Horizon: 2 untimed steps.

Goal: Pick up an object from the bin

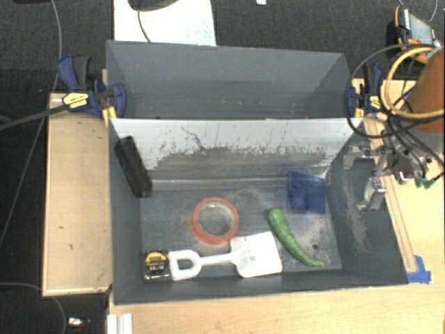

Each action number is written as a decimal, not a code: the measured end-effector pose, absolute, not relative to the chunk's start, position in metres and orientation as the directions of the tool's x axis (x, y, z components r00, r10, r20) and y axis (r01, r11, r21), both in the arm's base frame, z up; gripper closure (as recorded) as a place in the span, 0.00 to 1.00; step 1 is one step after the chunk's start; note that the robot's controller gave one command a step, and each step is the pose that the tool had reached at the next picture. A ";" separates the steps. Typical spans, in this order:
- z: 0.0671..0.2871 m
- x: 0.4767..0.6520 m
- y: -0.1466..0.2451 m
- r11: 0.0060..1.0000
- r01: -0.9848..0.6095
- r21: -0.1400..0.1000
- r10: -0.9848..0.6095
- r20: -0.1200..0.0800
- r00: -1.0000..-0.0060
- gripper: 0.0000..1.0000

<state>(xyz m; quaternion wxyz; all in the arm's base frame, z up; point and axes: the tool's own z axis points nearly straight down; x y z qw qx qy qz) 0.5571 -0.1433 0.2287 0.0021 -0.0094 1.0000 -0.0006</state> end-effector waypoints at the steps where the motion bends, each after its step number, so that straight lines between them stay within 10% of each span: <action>1: 0.229 0.557 -0.143 1.000 -0.019 -0.001 -0.019 -0.004 -1.000 0.00; 2: 0.173 0.560 -0.115 1.000 -0.005 0.000 -0.005 -0.006 -1.000 0.00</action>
Offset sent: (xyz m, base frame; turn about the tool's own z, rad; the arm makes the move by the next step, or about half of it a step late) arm 0.0031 0.0270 -0.0555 0.0157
